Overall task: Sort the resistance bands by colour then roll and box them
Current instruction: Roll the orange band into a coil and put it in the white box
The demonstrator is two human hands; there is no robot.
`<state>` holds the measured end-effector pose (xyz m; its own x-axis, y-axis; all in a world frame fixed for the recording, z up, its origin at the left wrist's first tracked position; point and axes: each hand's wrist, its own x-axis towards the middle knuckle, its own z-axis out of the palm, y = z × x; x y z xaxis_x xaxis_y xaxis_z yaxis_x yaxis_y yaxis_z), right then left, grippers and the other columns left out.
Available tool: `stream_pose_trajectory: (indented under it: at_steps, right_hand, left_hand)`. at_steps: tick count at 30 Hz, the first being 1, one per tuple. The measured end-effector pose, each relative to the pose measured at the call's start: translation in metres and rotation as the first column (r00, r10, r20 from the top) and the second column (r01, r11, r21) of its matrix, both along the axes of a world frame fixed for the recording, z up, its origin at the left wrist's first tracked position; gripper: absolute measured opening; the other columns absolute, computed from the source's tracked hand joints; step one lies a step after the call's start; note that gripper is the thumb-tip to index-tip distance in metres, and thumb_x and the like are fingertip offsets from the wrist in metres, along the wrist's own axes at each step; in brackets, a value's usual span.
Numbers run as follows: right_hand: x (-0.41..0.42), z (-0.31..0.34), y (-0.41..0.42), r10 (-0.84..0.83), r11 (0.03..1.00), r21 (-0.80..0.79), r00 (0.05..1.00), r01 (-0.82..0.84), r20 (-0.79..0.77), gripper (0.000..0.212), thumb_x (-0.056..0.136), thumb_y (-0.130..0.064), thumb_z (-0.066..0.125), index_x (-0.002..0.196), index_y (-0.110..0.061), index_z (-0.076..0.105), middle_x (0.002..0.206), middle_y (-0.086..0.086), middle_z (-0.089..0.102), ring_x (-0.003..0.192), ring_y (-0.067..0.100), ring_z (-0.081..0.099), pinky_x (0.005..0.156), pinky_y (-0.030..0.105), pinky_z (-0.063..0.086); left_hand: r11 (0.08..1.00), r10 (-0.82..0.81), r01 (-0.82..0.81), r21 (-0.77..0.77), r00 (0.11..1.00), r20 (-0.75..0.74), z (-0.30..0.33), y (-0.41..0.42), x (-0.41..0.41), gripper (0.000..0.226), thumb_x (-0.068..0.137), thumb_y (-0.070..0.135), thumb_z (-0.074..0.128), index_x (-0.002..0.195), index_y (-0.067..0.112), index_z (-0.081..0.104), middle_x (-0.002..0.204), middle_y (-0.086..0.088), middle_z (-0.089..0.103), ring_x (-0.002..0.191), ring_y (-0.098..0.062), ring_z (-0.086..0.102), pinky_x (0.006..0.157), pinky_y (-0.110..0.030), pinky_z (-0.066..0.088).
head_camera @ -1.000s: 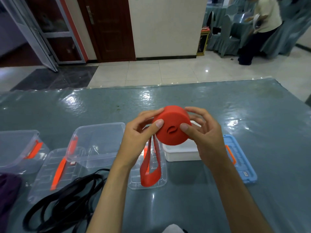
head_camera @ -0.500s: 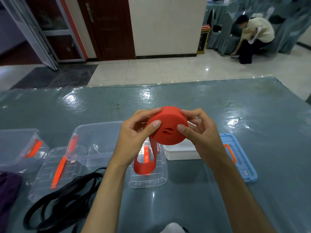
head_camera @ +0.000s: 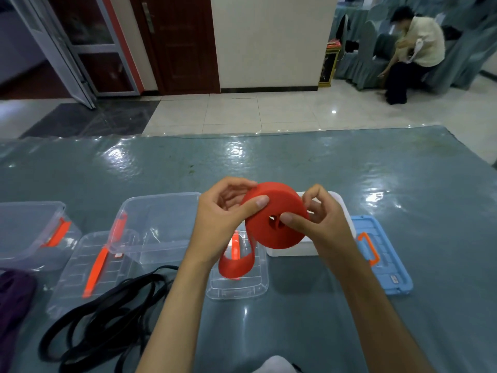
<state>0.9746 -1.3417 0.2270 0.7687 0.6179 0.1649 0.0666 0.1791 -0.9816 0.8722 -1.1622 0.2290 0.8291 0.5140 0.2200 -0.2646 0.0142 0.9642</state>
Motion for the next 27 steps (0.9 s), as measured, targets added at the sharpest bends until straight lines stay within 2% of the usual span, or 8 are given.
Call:
stream_pose_trajectory:
  at_steps: [2,4,7,11,14,17,22,27]
  right_hand:
    - [-0.001,0.001,-0.002,-0.027,0.999,0.039,1.000,0.027,-0.011,0.043,0.072,-0.031,0.092,0.101,-0.032,0.060,0.102,0.009,0.081,0.088,0.025,0.079,0.067,0.030,0.061]
    - [-0.001,0.002,-0.003,-0.057,0.993,0.099,0.998,0.059,-0.023,0.053,0.075,-0.030,0.093,0.120,-0.035,0.065,0.109,0.011,0.080,0.094,0.025,0.079,0.073,0.030,0.061]
    - [0.000,0.002,-0.004,-0.046,0.992,0.113,0.998,0.052,-0.050,0.045,0.075,-0.031,0.092,0.112,-0.028,0.066,0.114,0.014,0.078,0.100,0.028,0.077,0.078,0.032,0.062]
    - [0.005,0.003,-0.010,0.029,0.999,-0.027,0.998,-0.030,-0.048,0.044,0.071,-0.029,0.093,0.093,-0.023,0.055,0.108,0.013,0.080,0.094,0.032,0.080,0.070,0.033,0.062]
    - [0.003,0.004,-0.011,0.032,0.999,-0.033,0.999,-0.033,-0.031,0.047,0.072,-0.031,0.093,0.108,-0.031,0.062,0.107,0.011,0.080,0.086,0.031,0.080,0.067,0.030,0.061]
    - [0.003,0.002,-0.010,0.010,1.000,0.011,1.000,-0.010,-0.009,0.052,0.076,-0.029,0.091,0.122,-0.031,0.066,0.110,0.009,0.079,0.089,0.027,0.079,0.071,0.029,0.061]
    - [0.005,0.002,-0.012,0.148,0.985,-0.080,0.988,-0.152,-0.054,0.050,0.075,-0.030,0.092,0.105,-0.028,0.052,0.116,0.012,0.076,0.095,0.033,0.078,0.071,0.038,0.063]
    - [0.008,0.000,-0.021,0.125,0.984,-0.132,0.992,-0.122,0.012,0.065,0.074,-0.032,0.092,0.130,-0.039,0.061,0.110,0.008,0.080,0.096,0.029,0.079,0.076,0.033,0.062]
  left_hand:
    - [0.999,-0.039,0.039,-0.014,0.999,-0.024,-0.002,-0.001,-0.001,0.029,0.080,0.036,0.089,0.106,0.027,0.077,0.108,-0.002,0.080,0.103,-0.019,0.076,0.087,-0.026,0.058]
    - [0.990,-0.129,0.132,0.044,0.990,-0.059,-0.002,0.002,-0.003,0.035,0.087,0.034,0.083,0.121,0.030,0.076,0.121,-0.001,0.077,0.115,-0.020,0.073,0.096,-0.030,0.058]
    - [0.982,-0.149,0.156,0.108,0.986,-0.076,-0.001,0.006,-0.006,0.042,0.087,0.033,0.082,0.129,0.031,0.075,0.121,-0.001,0.077,0.111,-0.017,0.073,0.096,-0.029,0.058]
    - [0.998,-0.046,0.049,0.050,0.997,-0.060,-0.002,0.002,-0.007,0.034,0.076,0.035,0.090,0.106,0.024,0.077,0.100,-0.001,0.079,0.088,-0.011,0.074,0.082,-0.022,0.057]
    - [0.995,-0.093,0.095,0.014,0.990,-0.104,-0.007,0.003,-0.007,0.030,0.078,0.036,0.088,0.102,0.024,0.076,0.104,-0.003,0.079,0.098,-0.016,0.075,0.086,-0.023,0.057]
    - [0.987,-0.153,0.157,0.028,0.983,-0.100,-0.010,0.004,-0.009,0.032,0.086,0.032,0.084,0.116,0.023,0.076,0.118,-0.004,0.078,0.113,-0.023,0.074,0.095,-0.031,0.059]
    - [0.995,-0.006,0.007,0.097,1.000,-0.018,-0.011,-0.002,-0.008,0.028,0.081,0.030,0.090,0.107,0.024,0.080,0.112,-0.002,0.080,0.095,-0.018,0.077,0.082,-0.026,0.060]
    - [0.987,-0.097,0.111,0.116,0.988,-0.123,-0.017,-0.002,-0.006,0.029,0.081,0.037,0.088,0.106,0.027,0.079,0.127,0.006,0.076,0.100,-0.023,0.079,0.090,-0.034,0.063]
